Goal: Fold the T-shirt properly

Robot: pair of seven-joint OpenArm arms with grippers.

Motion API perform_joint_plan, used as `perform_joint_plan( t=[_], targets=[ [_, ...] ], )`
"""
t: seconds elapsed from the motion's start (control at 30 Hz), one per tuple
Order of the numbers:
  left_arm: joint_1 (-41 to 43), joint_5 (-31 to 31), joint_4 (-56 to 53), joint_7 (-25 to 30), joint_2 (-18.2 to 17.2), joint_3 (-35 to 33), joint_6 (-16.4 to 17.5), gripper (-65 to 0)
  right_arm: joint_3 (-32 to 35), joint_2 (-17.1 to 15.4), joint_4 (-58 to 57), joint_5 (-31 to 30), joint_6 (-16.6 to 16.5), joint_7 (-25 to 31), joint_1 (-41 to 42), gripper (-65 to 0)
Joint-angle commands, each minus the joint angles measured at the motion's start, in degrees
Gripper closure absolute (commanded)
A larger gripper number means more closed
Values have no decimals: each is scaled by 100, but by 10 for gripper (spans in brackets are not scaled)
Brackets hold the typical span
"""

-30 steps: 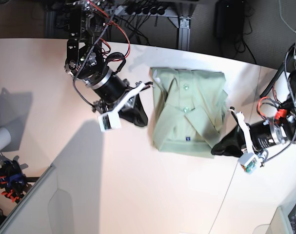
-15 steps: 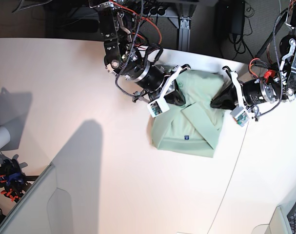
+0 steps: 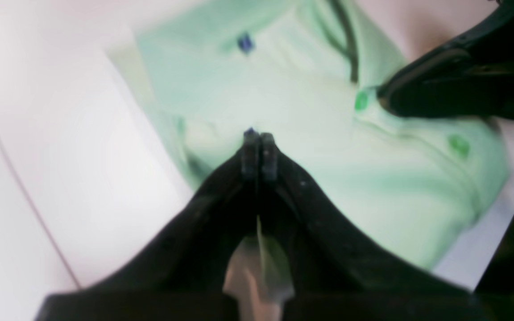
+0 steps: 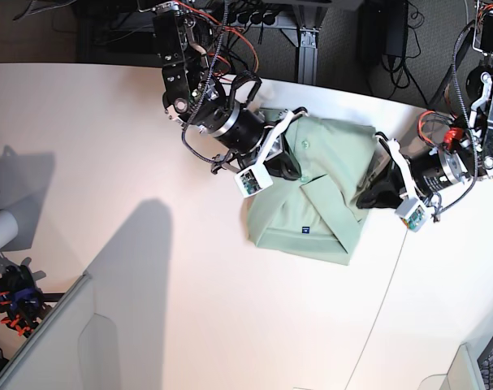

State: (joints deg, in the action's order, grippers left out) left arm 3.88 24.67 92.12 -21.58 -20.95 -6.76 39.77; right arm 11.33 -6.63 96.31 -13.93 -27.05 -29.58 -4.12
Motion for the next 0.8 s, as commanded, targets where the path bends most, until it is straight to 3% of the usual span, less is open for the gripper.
perform_joint_plan(
  t=[0.0, 0.23, 0.53, 0.63, 0.77],
  targets=[
    [-105, 127, 214, 120, -33, 33, 23, 0, -15, 17, 232, -103, -13, 173, 114, 0],
    [-540, 33, -68, 229, 212, 31, 23, 0, -505, 179, 105, 24, 2, 179, 728, 0],
    [-1506, -111, -2549, 369, 767, 31, 23, 0, -774, 299, -1912, 337, 0, 260, 1690, 0],
    [-1528, -407, -2999, 699, 807, 31, 23, 0, -774, 299, -2514, 369, 2, 407, 1779, 0],
    [-1550, -404, -2916, 732, 737, 33, 23, 0, -774, 299, -2608, 363, 2, 498, 1794, 0]
  ],
)
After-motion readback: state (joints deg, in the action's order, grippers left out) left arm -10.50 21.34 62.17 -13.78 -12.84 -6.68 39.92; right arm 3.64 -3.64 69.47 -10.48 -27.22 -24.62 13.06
